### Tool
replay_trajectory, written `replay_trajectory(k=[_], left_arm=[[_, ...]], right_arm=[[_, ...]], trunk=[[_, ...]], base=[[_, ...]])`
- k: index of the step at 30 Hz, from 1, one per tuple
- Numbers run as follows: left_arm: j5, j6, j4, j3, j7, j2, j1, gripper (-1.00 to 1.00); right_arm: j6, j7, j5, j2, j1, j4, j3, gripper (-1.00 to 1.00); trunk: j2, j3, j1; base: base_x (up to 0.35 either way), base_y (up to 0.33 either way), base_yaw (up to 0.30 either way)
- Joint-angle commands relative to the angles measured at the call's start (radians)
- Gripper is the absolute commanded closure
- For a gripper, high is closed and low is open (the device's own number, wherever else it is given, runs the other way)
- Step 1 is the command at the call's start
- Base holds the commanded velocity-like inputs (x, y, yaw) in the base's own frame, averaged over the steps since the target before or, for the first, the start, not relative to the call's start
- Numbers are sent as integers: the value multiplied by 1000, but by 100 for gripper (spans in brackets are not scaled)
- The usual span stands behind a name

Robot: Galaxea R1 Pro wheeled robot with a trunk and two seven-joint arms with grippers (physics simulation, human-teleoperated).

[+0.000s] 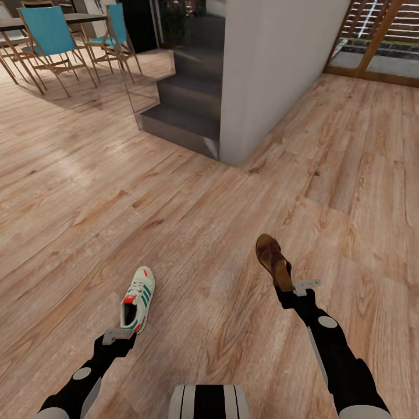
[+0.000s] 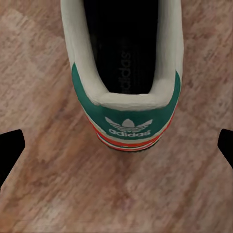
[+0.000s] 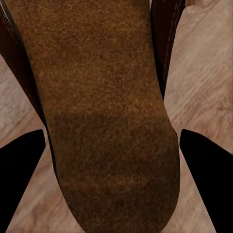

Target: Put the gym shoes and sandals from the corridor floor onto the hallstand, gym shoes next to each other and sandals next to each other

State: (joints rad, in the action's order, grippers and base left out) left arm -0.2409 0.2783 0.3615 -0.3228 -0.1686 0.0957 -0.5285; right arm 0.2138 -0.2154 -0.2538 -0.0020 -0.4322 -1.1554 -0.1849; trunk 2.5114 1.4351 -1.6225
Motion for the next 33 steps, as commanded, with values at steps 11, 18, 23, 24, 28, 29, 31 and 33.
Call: replay_trajectory(k=[11, 18, 23, 24, 28, 29, 31, 33], left_arm=[[-10, 4, -1, -9, -6, 0, -1, -100], [-10, 4, -1, -9, -6, -1, -1, -100], [-9, 4, 0, -9, -6, -1, -1, -100], [-9, 4, 0, -9, -6, -1, -1, -100], [-10, 4, 0, -9, -6, -1, -1, -100], [-10, 4, 0, -9, -6, -1, -1, -100], [-10, 4, 0, -9, -6, -1, -1, -100], [-11, 4, 0, -9, -6, -1, -1, -100]], right_arm=[[4, -9, -10, 0, 0, -3, -2, 100], [4, -9, -10, 0, 0, -3, -2, 100], [4, -9, -10, 0, 0, -3, -3, 100], [4, -9, -10, 0, 0, -3, -2, 100], [4, -9, -10, 0, 0, -3, -2, 100], [4, -9, -10, 0, 0, -3, -2, 100], [4, -9, -10, 0, 0, -3, -2, 100], [4, -9, -10, 0, 0, -3, -2, 100]], trunk=[[0, 1, 0], [0, 1, 0], [0, 1, 0], [0, 1, 0], [0, 1, 0], [0, 1, 0], [0, 1, 0], [0, 1, 0]], base=[[82, 0, 0], [79, 0, 0], [128, 0, 0], [32, 0, 0], [17, 0, 0], [7, 0, 0], [4, 0, 0], [2, 0, 0]])
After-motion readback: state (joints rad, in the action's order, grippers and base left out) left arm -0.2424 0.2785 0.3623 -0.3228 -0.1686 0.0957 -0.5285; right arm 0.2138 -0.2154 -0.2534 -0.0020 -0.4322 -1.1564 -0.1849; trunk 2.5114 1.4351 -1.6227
